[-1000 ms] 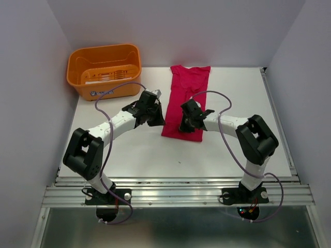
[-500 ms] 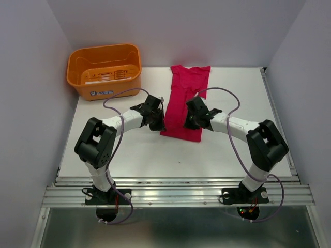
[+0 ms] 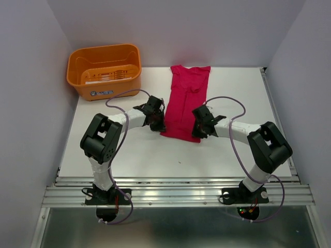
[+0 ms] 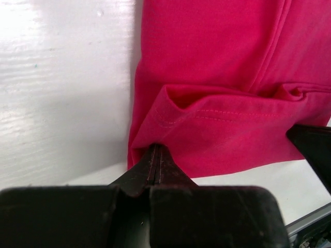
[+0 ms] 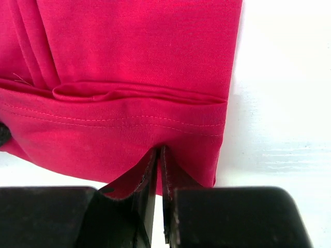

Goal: Roll the t-shirts
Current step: Roll the T-shirt to the center of the board.

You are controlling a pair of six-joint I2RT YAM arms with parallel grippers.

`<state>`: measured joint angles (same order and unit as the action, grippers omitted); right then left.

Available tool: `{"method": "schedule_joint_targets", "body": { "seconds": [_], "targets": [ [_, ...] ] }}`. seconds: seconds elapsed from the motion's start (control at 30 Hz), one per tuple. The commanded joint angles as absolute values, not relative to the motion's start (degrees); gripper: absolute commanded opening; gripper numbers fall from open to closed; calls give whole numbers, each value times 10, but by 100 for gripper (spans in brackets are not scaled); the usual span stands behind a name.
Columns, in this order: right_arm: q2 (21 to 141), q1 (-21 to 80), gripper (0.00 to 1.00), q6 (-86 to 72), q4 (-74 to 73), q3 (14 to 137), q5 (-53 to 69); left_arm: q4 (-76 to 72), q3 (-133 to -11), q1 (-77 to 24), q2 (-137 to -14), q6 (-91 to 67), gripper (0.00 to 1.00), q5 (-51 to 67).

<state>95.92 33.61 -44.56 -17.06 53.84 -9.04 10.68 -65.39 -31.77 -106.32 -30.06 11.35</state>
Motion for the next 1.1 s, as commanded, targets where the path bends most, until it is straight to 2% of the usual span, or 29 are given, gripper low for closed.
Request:
{"method": "schedule_joint_targets", "body": {
  "seconds": [0.0,0.23,0.57,0.77,0.8,0.87,0.9,0.93,1.07],
  "targets": [
    [947,337,13,-442,-176,518,-104,105,-615,-316,-1010,-299,0,95],
    [915,349,11,-453,-160,461,-73,100,-526,-319,-947,-291,0,109],
    [798,366,11,-489,-206,396,-78,138,-439,-333,-806,-294,0,126],
    [720,366,18,-499,-275,427,-141,154,-454,-333,-766,-315,0,109],
    [712,366,18,-501,-282,431,-155,149,-451,-333,-765,-322,15,108],
    [684,366,21,-510,-289,425,-162,128,-445,-333,-767,-339,26,123],
    [674,359,22,-515,-289,419,-159,114,-440,-333,-770,-344,39,133],
    [666,359,23,-521,-288,413,-156,107,-437,-334,-772,-348,39,138],
    [638,352,38,-555,-273,375,-134,77,-425,-334,-782,-361,41,144]
  ]
}}
